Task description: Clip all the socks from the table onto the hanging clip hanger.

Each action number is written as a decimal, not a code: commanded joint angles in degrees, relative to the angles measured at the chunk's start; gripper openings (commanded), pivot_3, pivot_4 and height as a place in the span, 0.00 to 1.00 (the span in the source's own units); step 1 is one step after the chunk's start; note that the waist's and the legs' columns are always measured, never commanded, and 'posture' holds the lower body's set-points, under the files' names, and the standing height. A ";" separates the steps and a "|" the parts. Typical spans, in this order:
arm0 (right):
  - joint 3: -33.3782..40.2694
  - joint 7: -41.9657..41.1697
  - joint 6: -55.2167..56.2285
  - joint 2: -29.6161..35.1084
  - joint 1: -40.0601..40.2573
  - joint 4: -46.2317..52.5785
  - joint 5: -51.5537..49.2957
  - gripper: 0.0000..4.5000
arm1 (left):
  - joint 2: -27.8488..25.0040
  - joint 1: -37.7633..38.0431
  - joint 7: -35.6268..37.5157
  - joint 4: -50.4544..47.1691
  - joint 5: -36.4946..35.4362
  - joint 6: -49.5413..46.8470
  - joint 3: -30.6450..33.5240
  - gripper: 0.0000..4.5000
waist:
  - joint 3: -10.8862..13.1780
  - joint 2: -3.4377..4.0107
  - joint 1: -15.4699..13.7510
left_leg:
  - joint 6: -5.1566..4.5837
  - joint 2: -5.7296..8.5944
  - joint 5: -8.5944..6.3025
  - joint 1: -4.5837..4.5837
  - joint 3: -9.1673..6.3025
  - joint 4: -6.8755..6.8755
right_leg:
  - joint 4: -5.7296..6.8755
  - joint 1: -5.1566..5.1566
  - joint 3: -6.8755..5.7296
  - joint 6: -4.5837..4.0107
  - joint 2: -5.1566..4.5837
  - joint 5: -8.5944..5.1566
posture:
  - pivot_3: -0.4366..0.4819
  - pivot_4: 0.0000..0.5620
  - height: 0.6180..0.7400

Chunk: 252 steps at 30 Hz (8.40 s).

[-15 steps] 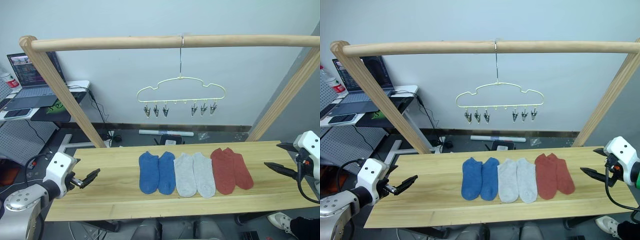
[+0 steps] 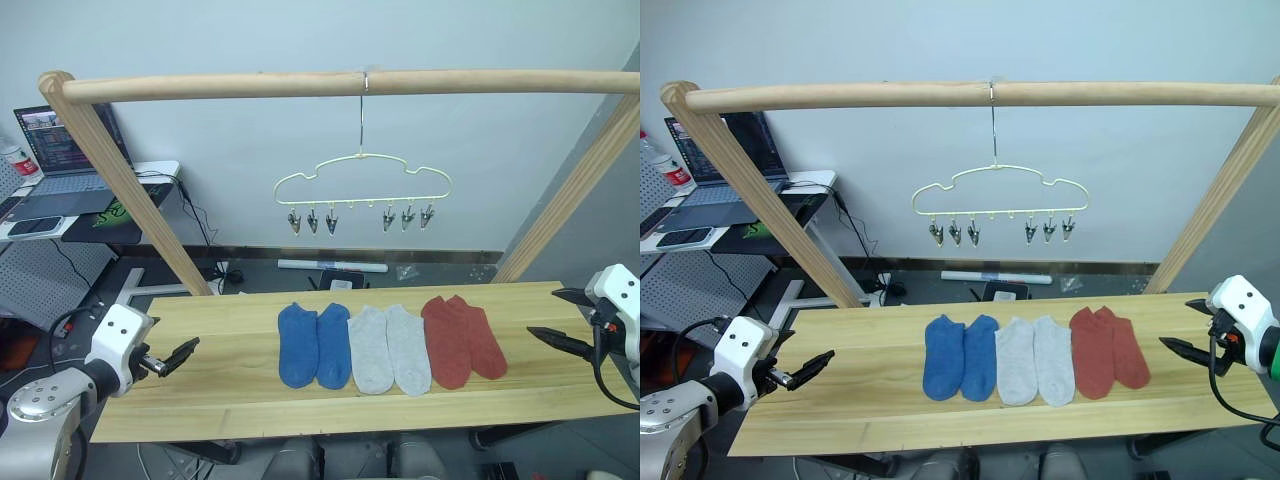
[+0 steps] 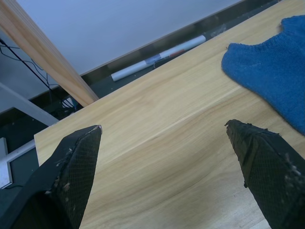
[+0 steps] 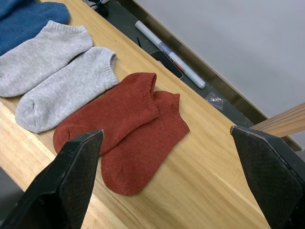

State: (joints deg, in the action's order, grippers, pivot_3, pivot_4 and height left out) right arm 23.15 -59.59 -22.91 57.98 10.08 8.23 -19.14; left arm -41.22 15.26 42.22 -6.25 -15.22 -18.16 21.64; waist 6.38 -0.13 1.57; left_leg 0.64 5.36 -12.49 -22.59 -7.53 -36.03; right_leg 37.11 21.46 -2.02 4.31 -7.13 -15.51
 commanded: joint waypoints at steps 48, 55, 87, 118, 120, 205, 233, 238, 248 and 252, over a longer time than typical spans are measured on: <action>-6.27 13.19 -14.64 -8.39 -15.89 26.97 -13.03 0.99 | 14.45 -20.34 -12.73 -9.25 -6.35 -6.50 -7.43 1.00 | 2.74 -0.79 0.17 | 0.02 -0.03 -0.02 -0.34 -0.01 0.01 | -0.07 0.34 -0.02 -0.01 0.13 0.04 | 0.28 0.30 1.00; -10.57 17.55 -17.97 -11.61 -20.46 30.64 -15.61 0.99 | 18.20 -25.32 -14.13 -7.90 -7.54 -8.06 -9.63 1.00 | 3.98 -0.91 0.34 | -0.05 -0.02 -0.06 -0.35 0.05 0.01 | -0.08 0.38 0.01 -0.26 0.15 0.19 | 0.25 0.36 1.00; -12.85 24.09 -22.98 -12.02 -25.31 35.78 -21.47 1.00 | 26.42 -41.13 -16.34 11.45 -3.57 4.66 -13.90 0.51 | 5.89 -1.24 2.18 | -0.11 0.00 -0.09 -0.74 0.10 -0.02 | -0.08 0.78 -0.03 -0.27 0.16 0.24 | 0.17 0.41 1.00; -14.44 26.01 -23.52 -12.84 -28.26 35.76 -23.51 1.00 | 26.68 -43.96 -18.43 11.11 -4.38 5.80 -11.80 0.47 | 6.14 -1.25 3.26 | -0.13 0.01 -0.09 -0.79 0.08 -0.03 | -0.07 0.81 -0.05 -0.23 0.17 0.27 | 0.17 0.42 1.00; -14.41 26.00 -23.55 -12.79 -28.28 35.76 -23.53 1.00 | 26.62 -43.88 -18.43 10.95 -4.21 5.99 -11.86 0.38 | 6.15 -1.25 3.26 | -0.13 0.02 -0.09 -0.79 0.08 -0.03 | -0.07 0.81 -0.05 -0.23 0.18 0.27 | 0.17 0.42 1.00; -15.52 50.64 -5.51 -32.95 -24.38 -14.44 12.29 1.00 | 16.29 -37.87 -15.73 -13.71 -24.61 -22.36 -8.36 0.05 | 12.53 -1.69 3.33 | -0.12 -0.01 -0.07 -1.26 0.89 -0.07 | 0.85 2.03 0.92 -0.33 0.16 0.33 | 0.31 0.68 1.00; -15.47 46.73 -3.68 -32.19 -27.37 -25.02 15.37 0.71 | 15.60 -36.70 -15.36 -13.64 -24.09 -21.72 -8.30 0.05 | 12.59 -1.73 3.34 | -0.14 -0.07 -0.08 -1.22 1.29 -0.06 | 0.87 2.21 1.31 -0.23 0.22 0.39 | 0.32 0.66 1.00; -13.54 46.77 -3.96 -31.12 -26.39 -23.47 14.42 0.30 | 15.35 -36.74 -15.24 -13.30 -24.00 -21.36 -8.16 0.05 | 12.59 -1.73 3.19 | -0.14 -0.05 -0.08 -1.23 1.30 -0.06 | 0.85 2.21 1.32 -0.22 0.21 0.39 | 0.32 0.65 1.00; -10.53 46.18 0.36 -27.06 -18.71 -8.31 15.36 0.00 | 15.01 -36.84 -15.22 -13.10 -24.10 -21.14 -8.08 0.05 | 12.59 -1.73 3.31 | -0.14 -0.05 -0.08 -1.25 1.35 -0.04 | 0.87 2.28 1.37 -0.21 0.22 0.39 | 0.31 0.65 1.00; -11.53 43.35 1.71 -25.77 -13.74 1.34 15.31 0.00 | 15.16 -36.84 -15.30 -12.95 -24.05 -20.97 -8.08 0.05 | 12.60 -1.75 3.32 | -0.14 -0.12 -0.08 -1.26 1.32 -0.02 | 0.85 2.28 1.34 -0.20 0.29 0.38 | 0.31 0.65 1.00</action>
State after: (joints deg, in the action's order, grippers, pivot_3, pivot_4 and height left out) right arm 11.19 -15.19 -22.54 31.64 -5.11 5.14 -3.96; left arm -25.50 -22.16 26.91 -18.05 -39.16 -39.54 13.16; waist 18.99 -1.88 4.88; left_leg 0.50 5.23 -12.58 -23.85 -6.21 -36.05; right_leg 37.97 23.74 -0.68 4.12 -6.85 -15.13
